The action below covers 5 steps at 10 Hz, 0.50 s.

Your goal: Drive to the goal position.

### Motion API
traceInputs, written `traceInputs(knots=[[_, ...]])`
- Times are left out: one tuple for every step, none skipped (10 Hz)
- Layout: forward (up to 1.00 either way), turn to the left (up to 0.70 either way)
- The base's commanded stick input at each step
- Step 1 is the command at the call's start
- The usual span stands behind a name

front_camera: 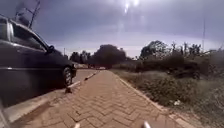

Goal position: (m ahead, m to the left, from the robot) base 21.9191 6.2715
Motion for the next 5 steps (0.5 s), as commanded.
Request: traceInputs(knots=[[0.7, 0.0], [0.7, 0.0], [0.7, 0.0], [0.7, 0.0], [0.7, 0.0]])
